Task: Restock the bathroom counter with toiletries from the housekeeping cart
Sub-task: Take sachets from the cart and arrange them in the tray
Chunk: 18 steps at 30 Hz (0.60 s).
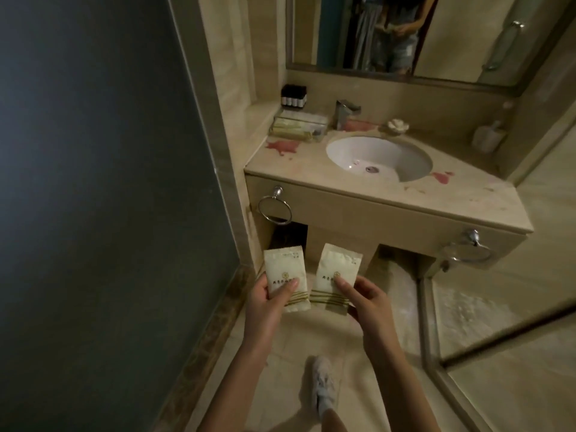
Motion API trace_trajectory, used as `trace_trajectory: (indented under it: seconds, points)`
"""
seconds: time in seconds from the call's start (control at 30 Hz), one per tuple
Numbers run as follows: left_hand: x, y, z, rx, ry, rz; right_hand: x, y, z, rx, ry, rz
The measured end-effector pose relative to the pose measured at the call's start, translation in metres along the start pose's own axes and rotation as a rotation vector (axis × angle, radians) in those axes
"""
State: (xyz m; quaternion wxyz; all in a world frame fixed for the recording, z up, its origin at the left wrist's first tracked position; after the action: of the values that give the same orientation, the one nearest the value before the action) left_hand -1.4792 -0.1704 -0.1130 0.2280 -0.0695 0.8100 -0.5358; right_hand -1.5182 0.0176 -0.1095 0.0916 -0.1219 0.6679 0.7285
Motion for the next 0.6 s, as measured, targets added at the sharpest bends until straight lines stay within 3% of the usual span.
trace_trajectory:
  seconds: [0.33, 0.6]
  points:
    - [0.171, -0.020, -0.105, 0.092, 0.043, 0.023, 0.193, 0.072, 0.020, -0.021, 0.046, 0.008]
    - [0.247, -0.039, -0.102, 0.057, -0.079, 0.034, 0.283, 0.084, -0.014, -0.076, 0.177, -0.072]
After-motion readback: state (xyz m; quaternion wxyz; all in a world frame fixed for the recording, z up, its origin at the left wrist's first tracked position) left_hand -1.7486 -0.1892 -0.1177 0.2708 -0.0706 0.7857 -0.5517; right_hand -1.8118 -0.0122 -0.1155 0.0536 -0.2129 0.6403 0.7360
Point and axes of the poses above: each hand's wrist, its own x-axis towards the middle knuckle, its own z-axis out of the back of the hand, y = z × x, the point moved 8 cm from there along x, towards the middle knuckle, and after that the axes turned 12 degrees about -x, right-handed, at the moved point
